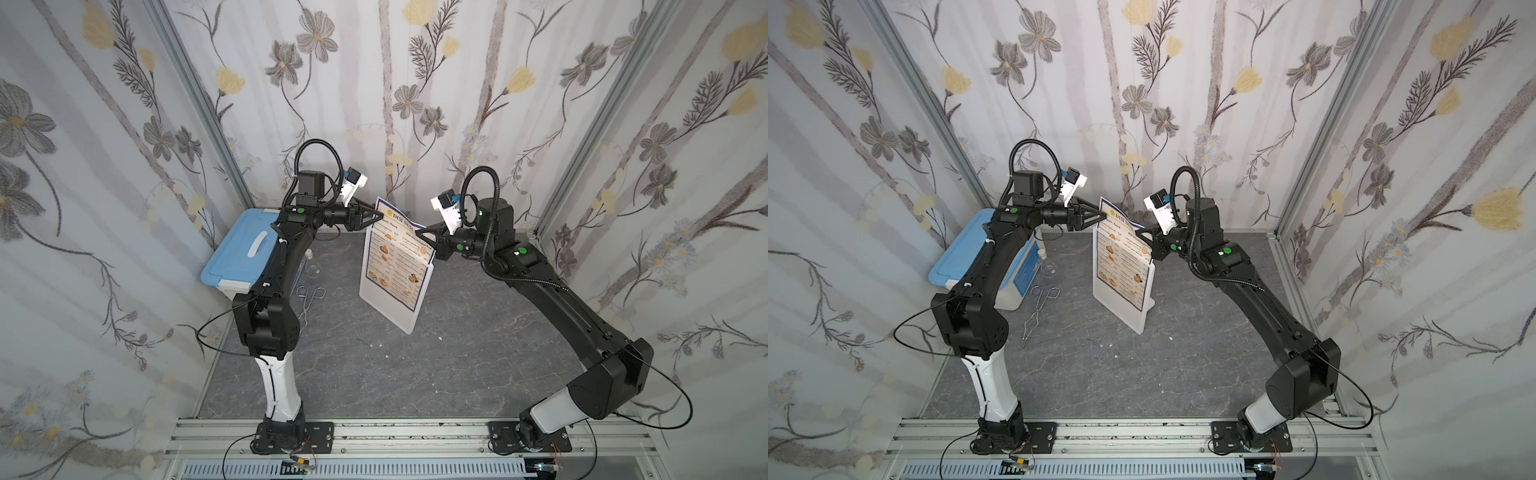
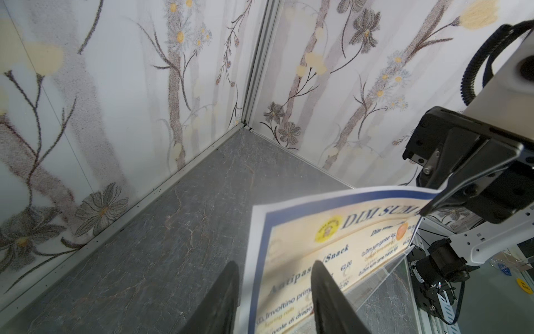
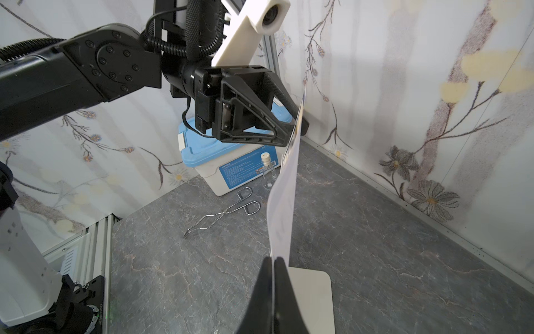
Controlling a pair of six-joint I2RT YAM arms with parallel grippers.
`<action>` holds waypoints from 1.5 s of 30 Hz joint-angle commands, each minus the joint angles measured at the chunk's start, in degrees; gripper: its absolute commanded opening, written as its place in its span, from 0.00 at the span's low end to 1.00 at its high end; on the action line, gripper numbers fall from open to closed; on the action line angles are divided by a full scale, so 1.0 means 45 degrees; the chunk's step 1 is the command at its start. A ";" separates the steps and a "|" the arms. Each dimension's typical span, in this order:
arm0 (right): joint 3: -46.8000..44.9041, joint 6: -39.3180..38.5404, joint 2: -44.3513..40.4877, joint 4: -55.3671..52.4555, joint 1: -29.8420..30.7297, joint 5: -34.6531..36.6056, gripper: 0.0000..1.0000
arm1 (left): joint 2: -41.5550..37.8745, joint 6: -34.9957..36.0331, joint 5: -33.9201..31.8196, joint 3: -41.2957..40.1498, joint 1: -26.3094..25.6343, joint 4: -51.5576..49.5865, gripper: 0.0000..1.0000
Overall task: Insert the menus into the narrow rack
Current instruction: Insert the menu into the narrow rack.
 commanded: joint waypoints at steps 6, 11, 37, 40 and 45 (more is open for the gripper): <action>-0.0050 -0.0173 -0.0141 0.0347 0.0088 0.0102 0.20 | -0.0102 0.0562 0.0076 -0.0144 -0.0018 -0.0207 0.42; 0.1121 -0.0484 0.0308 -0.0432 0.0071 0.0188 0.32 | -0.0235 0.0623 -0.0043 -0.0458 -0.0018 -0.0177 0.42; 0.0672 -0.0583 0.0611 -0.0917 0.0477 0.0102 0.07 | -0.0888 0.0989 -0.0786 -0.0800 0.0080 -0.0071 0.57; 0.0485 -0.0582 0.0601 -0.0898 0.0565 0.0206 0.07 | -0.1172 0.0975 -0.1140 -0.1022 0.0103 0.0120 0.65; 0.0164 -0.0640 0.0586 -0.0934 0.0651 0.0318 0.08 | -0.1695 0.0720 -0.1568 -0.1717 0.0104 0.0977 0.71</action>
